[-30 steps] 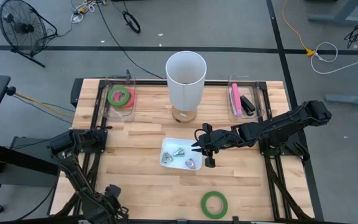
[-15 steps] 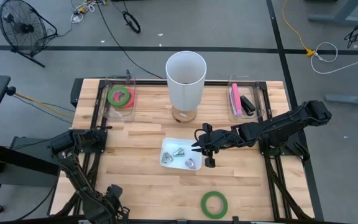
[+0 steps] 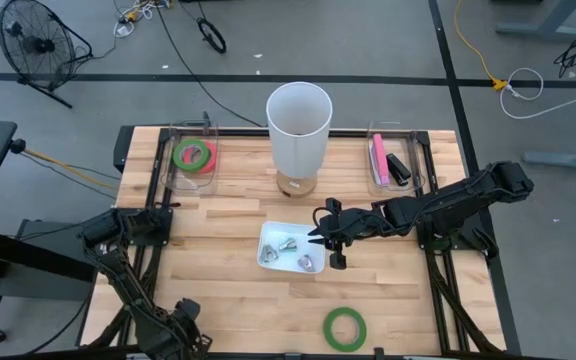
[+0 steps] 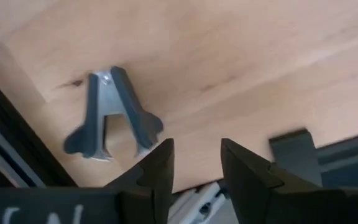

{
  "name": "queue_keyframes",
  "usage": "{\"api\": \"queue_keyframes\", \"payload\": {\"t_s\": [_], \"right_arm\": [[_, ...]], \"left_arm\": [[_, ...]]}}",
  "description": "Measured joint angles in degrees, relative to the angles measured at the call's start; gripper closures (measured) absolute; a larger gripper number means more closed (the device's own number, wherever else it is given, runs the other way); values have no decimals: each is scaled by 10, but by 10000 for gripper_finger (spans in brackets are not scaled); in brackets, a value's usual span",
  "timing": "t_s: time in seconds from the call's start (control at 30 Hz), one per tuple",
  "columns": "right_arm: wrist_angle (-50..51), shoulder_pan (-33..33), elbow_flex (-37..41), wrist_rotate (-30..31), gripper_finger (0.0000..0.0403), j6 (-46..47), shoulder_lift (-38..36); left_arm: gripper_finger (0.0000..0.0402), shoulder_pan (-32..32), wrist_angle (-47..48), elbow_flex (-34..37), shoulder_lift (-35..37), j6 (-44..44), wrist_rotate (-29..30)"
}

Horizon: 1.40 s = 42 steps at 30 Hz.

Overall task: Pick and place Stapler, Stapler remover, tape
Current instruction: Put the black stapler remover into the white bin

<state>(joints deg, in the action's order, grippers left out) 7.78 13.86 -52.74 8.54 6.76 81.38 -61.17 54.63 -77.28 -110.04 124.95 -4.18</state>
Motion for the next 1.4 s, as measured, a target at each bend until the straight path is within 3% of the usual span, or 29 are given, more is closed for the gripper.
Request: {"api": "queue_keyframes", "payload": {"t_s": [0.33,0.7,0.93,1.4], "right_arm": [[0,0,0,0,321,0,0],[0,0,0,0,321,0,0],[0,0,0,0,321,0,0],[0,0,0,0,321,0,0]], "left_arm": [[244,0,-36,0,0,7,-44],[243,0,29,0,0,7,-45],[243,2,40,0,0,1,14],[243,3,42,0,-24,-12,7]]}}
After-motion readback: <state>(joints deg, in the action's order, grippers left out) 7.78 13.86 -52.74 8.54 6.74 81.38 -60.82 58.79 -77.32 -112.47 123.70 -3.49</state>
